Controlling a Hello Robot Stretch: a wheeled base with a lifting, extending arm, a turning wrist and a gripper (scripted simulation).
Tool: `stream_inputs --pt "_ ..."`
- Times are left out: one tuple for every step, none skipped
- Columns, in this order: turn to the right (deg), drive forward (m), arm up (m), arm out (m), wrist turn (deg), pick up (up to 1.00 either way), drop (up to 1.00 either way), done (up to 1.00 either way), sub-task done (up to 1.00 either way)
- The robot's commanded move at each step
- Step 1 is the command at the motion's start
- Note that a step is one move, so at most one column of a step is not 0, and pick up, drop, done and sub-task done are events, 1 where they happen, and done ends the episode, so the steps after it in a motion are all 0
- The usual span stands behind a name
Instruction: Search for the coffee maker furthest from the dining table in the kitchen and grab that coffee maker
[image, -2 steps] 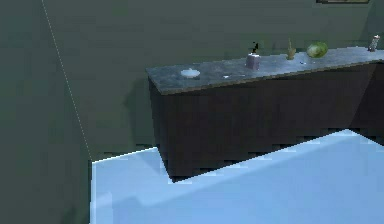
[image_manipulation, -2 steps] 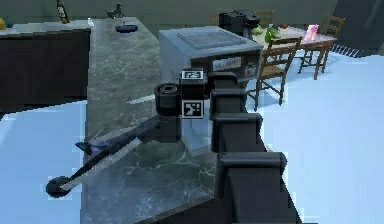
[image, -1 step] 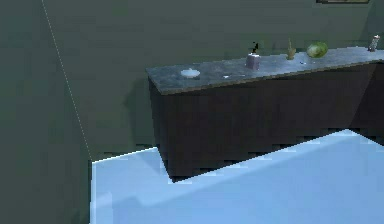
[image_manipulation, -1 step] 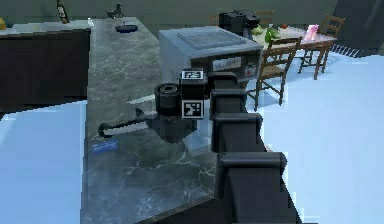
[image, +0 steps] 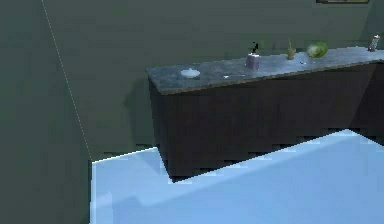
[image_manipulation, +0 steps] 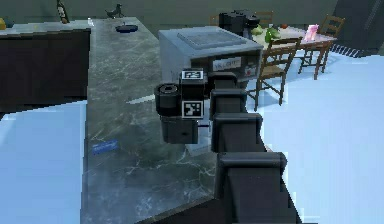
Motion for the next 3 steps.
stream_inputs --pt "0.0 0.0 0.0 0.0 9.0 0.0 0.0 0.0 0.0" --pt "0.0 0.0 0.0 0.0 0.0 1.0 0.0 0.0 0.0" --pt "0.0 0.0 0.0 0.0 0.0 0.0 0.0 1.0 0.0"
